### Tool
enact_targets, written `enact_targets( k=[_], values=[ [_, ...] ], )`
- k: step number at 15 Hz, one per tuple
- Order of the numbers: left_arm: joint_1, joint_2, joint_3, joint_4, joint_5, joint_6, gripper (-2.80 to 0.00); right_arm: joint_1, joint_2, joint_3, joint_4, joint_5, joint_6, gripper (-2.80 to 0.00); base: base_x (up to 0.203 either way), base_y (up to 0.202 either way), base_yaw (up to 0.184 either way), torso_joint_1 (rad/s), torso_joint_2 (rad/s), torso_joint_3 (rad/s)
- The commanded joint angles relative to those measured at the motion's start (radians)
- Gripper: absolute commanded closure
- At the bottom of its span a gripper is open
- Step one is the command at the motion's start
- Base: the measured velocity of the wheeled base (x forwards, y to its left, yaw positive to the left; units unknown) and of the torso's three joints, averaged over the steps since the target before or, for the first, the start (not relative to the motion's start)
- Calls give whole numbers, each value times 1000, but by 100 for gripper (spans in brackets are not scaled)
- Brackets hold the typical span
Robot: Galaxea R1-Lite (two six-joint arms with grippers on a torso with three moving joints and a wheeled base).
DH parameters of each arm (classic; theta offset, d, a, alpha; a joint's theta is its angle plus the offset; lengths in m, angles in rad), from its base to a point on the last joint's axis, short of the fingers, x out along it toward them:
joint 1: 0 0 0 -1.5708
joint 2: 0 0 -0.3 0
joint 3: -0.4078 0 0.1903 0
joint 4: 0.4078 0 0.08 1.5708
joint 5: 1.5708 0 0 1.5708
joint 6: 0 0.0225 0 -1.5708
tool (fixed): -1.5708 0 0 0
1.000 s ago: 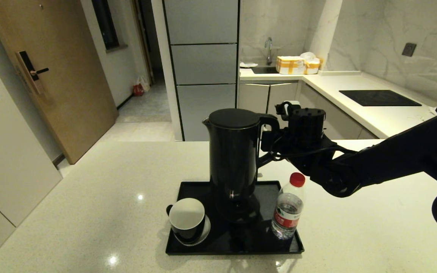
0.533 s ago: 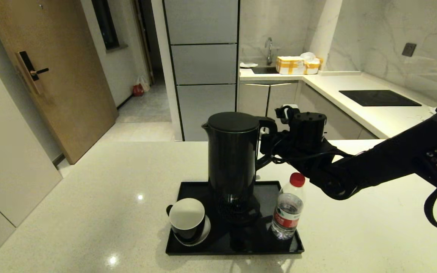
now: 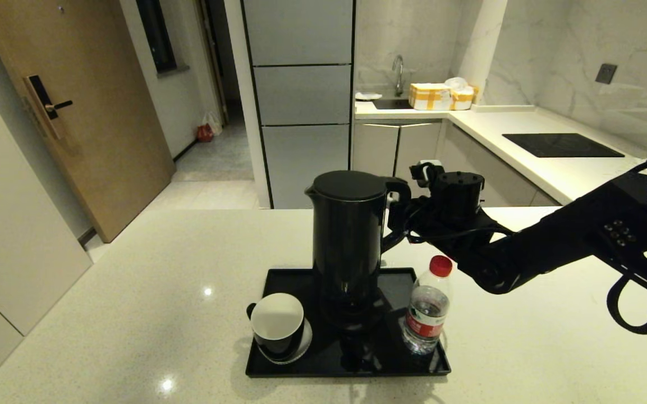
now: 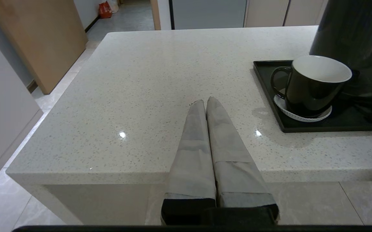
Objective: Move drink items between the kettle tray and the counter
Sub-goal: Return the kettle to its original position
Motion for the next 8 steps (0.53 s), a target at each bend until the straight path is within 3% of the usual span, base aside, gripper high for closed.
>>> enact_targets(
  k=[1,8],
  values=[
    [0,-1,0,0,0,0,0,-17,12,-8,-2,12,0,0,0,0,0,0,0,0],
    [0,0,0,0,1,0,0,-27,45,-34,-8,38,0,0,0,0,0,0,0,0]
  ],
)
